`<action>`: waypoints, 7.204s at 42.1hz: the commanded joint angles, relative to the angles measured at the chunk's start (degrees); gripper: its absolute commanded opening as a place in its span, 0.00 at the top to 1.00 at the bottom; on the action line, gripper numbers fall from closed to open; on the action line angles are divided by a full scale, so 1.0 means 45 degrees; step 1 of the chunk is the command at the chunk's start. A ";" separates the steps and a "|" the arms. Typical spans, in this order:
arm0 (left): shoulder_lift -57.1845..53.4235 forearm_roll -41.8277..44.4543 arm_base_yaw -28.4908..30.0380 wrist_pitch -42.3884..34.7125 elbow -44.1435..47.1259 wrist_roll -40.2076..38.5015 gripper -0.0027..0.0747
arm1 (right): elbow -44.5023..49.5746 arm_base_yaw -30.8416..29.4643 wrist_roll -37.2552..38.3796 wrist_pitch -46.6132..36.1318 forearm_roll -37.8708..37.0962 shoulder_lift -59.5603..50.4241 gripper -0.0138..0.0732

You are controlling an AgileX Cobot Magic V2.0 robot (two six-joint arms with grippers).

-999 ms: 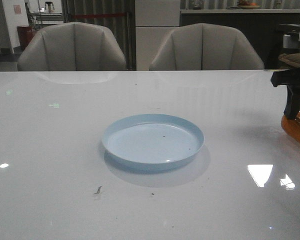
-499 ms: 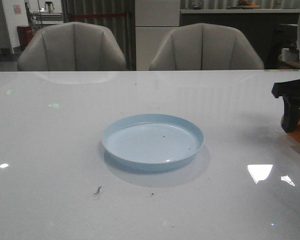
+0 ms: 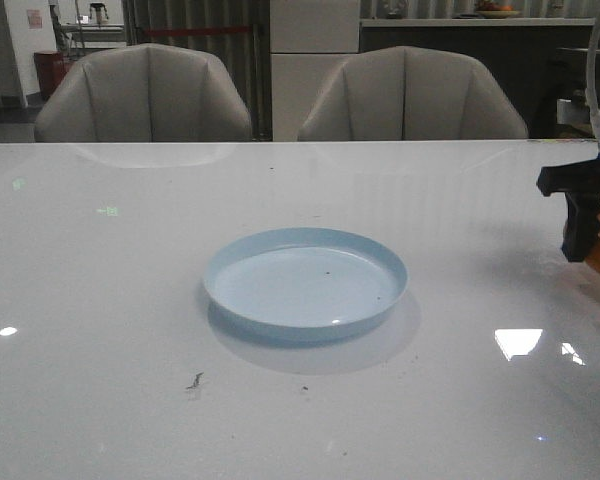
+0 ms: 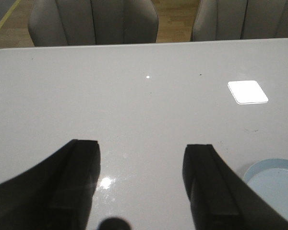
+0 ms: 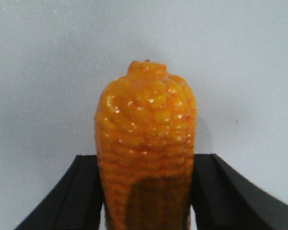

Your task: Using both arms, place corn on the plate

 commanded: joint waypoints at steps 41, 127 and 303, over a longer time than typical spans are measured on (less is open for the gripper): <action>-0.0157 -0.0018 0.0028 -0.1914 -0.0382 -0.0087 0.39 | -0.4280 0.7080 -0.1275 0.0833 0.0217 0.1447 0.28; -0.0123 -0.0018 0.0028 -0.1731 -0.0382 -0.0087 0.78 | 0.4108 0.1840 -0.0996 0.0034 0.0380 -1.2872 0.13; -1.2892 -0.0142 0.1660 -0.3364 1.1752 0.0619 0.84 | 1.4930 0.1138 -0.1027 -0.8143 0.0622 -2.5158 0.78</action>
